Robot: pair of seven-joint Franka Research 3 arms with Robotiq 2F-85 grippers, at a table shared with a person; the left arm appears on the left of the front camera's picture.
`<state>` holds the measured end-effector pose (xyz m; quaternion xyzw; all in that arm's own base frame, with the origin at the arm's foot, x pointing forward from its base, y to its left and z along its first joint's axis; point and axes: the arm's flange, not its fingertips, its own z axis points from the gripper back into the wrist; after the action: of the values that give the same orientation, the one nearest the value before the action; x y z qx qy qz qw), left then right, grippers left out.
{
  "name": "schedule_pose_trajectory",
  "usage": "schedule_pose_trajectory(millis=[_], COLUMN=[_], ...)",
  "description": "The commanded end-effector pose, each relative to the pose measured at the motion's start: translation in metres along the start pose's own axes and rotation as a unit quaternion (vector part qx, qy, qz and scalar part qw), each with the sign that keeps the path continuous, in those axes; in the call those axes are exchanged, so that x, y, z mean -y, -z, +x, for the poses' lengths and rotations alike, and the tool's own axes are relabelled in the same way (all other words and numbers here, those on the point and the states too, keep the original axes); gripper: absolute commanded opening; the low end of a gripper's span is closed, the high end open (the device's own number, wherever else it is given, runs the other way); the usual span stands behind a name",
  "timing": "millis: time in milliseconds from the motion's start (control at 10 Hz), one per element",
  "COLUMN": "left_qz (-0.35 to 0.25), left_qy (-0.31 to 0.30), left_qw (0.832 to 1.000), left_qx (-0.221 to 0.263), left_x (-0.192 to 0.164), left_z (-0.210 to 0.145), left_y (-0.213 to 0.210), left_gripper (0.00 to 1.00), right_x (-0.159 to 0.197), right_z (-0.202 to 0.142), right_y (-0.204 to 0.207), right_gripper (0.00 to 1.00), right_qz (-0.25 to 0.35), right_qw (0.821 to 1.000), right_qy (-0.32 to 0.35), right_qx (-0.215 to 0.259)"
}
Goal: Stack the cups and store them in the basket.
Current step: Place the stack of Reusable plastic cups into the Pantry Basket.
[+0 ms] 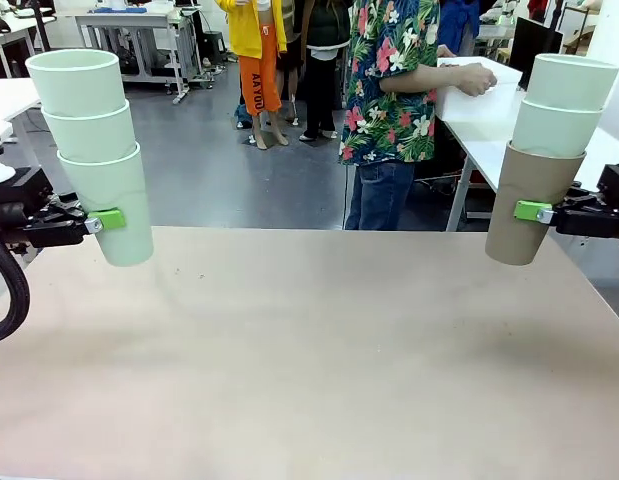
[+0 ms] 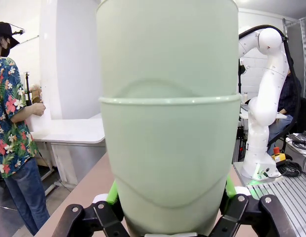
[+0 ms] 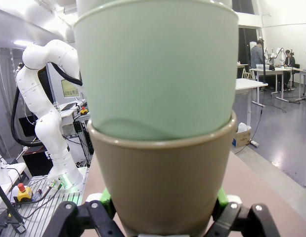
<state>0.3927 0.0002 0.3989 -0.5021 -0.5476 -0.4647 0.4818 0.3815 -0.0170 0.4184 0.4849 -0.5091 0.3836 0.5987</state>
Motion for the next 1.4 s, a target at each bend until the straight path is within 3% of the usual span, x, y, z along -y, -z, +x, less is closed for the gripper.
schedule_pose_trajectory(millis=[0, 1300], left_qz=[0.000, 0.000], left_qy=[0.006, 0.006], left_qw=[1.000, 1.000], left_qx=[0.002, 0.002], left_x=[0.0013, 0.0013], left_z=[0.0037, 0.0037], left_y=[0.0012, 0.0012], left_gripper=[0.86, 0.86], right_x=[-0.0009, -0.0009], right_z=[0.0020, 0.0020], right_y=[-0.0001, -0.0001], right_gripper=[0.86, 0.86], right_qz=[0.001, 0.001], right_qw=[1.000, 1.000], right_qy=[-0.003, -0.003], right_qx=[-0.001, -0.001])
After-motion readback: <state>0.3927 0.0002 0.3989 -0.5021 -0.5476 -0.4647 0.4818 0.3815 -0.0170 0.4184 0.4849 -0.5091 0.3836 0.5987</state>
